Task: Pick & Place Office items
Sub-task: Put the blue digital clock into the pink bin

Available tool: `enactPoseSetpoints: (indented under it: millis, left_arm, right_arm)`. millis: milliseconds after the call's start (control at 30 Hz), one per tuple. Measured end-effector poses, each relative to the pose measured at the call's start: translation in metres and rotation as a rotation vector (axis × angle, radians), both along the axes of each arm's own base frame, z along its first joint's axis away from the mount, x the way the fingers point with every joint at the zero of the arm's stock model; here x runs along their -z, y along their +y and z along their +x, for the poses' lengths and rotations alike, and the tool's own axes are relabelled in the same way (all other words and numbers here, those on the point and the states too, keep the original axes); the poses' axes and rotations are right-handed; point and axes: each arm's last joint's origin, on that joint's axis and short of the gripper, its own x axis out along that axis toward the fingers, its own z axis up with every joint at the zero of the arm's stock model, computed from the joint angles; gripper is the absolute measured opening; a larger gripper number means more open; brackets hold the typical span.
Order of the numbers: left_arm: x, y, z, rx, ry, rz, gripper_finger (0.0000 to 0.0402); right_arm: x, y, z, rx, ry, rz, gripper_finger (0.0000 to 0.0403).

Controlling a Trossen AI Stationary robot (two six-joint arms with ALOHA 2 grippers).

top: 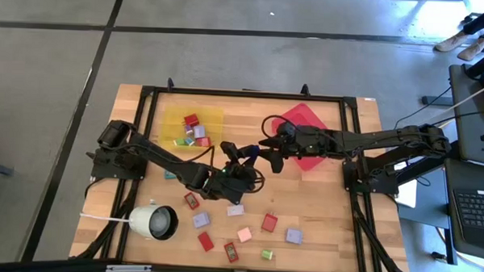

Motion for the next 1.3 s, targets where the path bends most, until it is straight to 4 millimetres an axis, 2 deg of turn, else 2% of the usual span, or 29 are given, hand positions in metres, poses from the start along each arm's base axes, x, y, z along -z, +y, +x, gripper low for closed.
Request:
enactPoseSetpoints:
  millis: [200, 500, 767, 1000, 1167, 1300]
  left_arm:
    - [-0.003, 0.003, 0.002, 0.01, 0.016, 0.023, 0.0164]
    - [-0.002, 0.015, 0.006, 0.025, 0.036, 0.011, 0.0164]
    - [-0.002, 0.022, 0.008, 0.013, 0.026, 0.0, 0.017]
    - [-0.002, 0.02, 0.008, 0.007, 0.014, -0.005, 0.0206]
    - [-0.003, 0.021, 0.006, -0.055, -0.01, 0.01, 0.0231]
    - [-0.004, 0.022, 0.005, -0.109, -0.024, 0.031, 0.0237]
  right_arm:
    - [0.0, 0.0, 0.0, -0.001, -0.002, -0.003, 0.0196]
    - [0.0, 0.0, 0.0, 0.005, -0.003, 0.002, 0.0068]
    - [0.0, -0.001, 0.0, 0.041, -0.003, -0.012, 0.0065]
    - [0.0, -0.005, 0.0, 0.052, 0.003, -0.013, 0.0069]
    - [0.008, -0.02, -0.004, 0.105, 0.095, -0.017, 0.0069]
    - [0.017, -0.039, -0.01, 0.177, 0.206, -0.027, 0.0069]
